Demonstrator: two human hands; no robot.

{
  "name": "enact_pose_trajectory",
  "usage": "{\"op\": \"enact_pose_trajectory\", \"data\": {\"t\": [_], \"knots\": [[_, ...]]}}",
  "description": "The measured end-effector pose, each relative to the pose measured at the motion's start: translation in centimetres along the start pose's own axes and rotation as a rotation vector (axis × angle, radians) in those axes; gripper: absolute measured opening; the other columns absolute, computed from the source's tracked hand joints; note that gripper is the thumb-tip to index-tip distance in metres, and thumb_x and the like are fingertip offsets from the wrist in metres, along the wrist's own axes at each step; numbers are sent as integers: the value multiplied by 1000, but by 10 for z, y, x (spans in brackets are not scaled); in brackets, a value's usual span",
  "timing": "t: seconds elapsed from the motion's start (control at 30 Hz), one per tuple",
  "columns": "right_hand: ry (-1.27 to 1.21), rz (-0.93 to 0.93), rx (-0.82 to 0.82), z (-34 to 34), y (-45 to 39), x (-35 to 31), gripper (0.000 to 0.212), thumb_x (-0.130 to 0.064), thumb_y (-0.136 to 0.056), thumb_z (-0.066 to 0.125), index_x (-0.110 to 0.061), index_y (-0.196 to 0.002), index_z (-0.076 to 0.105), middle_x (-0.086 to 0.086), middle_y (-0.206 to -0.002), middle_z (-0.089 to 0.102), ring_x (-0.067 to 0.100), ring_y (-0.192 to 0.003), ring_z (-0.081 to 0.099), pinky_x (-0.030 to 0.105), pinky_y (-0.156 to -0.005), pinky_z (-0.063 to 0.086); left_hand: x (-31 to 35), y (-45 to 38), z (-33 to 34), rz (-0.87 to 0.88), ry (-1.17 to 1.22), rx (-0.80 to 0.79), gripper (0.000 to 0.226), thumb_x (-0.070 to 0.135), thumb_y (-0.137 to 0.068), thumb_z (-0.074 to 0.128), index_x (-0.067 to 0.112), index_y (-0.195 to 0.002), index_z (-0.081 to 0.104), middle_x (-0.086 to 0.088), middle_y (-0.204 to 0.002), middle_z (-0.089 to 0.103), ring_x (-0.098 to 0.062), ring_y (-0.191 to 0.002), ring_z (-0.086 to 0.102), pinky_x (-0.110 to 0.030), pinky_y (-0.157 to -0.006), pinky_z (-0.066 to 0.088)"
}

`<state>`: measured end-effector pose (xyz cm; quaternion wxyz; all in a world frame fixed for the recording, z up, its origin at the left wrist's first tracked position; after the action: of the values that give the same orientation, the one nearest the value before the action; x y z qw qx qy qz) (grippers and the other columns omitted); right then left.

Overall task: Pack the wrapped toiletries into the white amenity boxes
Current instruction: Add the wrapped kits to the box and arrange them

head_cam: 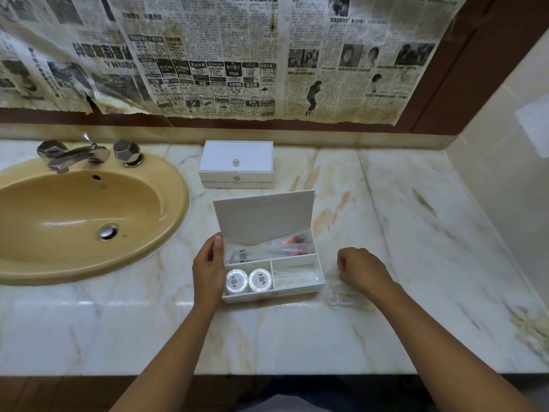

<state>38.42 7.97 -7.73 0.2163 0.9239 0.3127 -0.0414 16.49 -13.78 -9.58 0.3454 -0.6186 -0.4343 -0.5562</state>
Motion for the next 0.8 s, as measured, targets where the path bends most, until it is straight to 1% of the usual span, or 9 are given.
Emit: {"op": "enact_pose_trajectory", "data": {"t": [0.13, 0.23, 0.3, 0.4, 0.53, 0.67, 0.73, 0.8], "knots": [[3, 20, 16, 3, -3, 2, 30, -2, -84, 43, -21, -96, 64, 1, -100, 62, 22, -85, 59, 25, -62, 38, -2, 0, 0, -7, 7, 6, 22, 25, -102, 45, 20, -110, 65, 16, -102, 65, 22, -90, 56, 3, -75, 39], [21, 43, 3, 4, -3, 3, 39, -1, -86, 42, -21, -111, 65, 3, -113, 61, 23, -98, 60, 24, -73, 42, -2, 0, 0, -11, -1, 5, 21, 26, -102, 45, 21, -110, 64, 18, -101, 64, 23, -89, 56, 3, -74, 38], [27, 56, -1, 4, -3, 3, 41, 0, -86, 43, -20, -114, 65, 4, -115, 61, 25, -101, 60, 25, -75, 44, -2, 0, 0, -10, -2, 3, 20, 26, -102, 45, 22, -110, 64, 19, -101, 64, 23, -89, 55, 4, -74, 38], [19, 58, 13, 2, -2, 2, 38, 0, -86, 46, -20, -111, 66, 4, -114, 62, 23, -98, 61, 24, -73, 43, -4, -2, -1, -10, -3, 4, 20, 25, -102, 46, 24, -109, 64, 19, -102, 64, 23, -91, 55, 3, -75, 38], [8, 52, 35, -1, 0, 2, 33, 0, -85, 46, -20, -101, 67, 2, -106, 63, 21, -90, 60, 24, -67, 40, -7, -3, -1, -4, -16, 3, 25, 28, -102, 46, 20, -113, 66, 11, -107, 67, 18, -96, 56, 1, -78, 39], [-10, 42, 54, -5, 2, 2, 32, -3, -88, 45, -20, -104, 66, 3, -105, 62, 22, -86, 57, 24, -66, 37, -8, -4, -2, 2, -23, -1, 27, 29, -102, 45, 18, -114, 67, 9, -109, 68, 10, -99, 59, 0, -79, 40], [-22, 39, 62, -6, 2, 1, 29, -4, -88, 43, -20, -100, 64, 5, -101, 62, 22, -80, 54, 25, -60, 35, -8, -4, -2, 5, -22, -1, 29, 30, -102, 46, 16, -115, 67, 9, -110, 68, 7, -101, 59, 0, -80, 40], [-23, 40, 72, -9, 3, 0, 26, -3, -87, 40, -20, -91, 60, 4, -94, 60, 23, -77, 53, 26, -54, 31, -8, -4, -2, 1, -24, -1, 29, 30, -102, 46, 16, -116, 66, 9, -110, 68, 11, -99, 58, 1, -78, 40]]}}
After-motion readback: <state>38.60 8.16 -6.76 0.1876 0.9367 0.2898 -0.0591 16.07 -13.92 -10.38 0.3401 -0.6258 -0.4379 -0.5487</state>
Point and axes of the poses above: each hand's wrist, its own y-axis away from the middle knuckle, its own z-axis out of the palm, x = y × z, the point moved 6 cm from there along -y, towards the middle knuckle
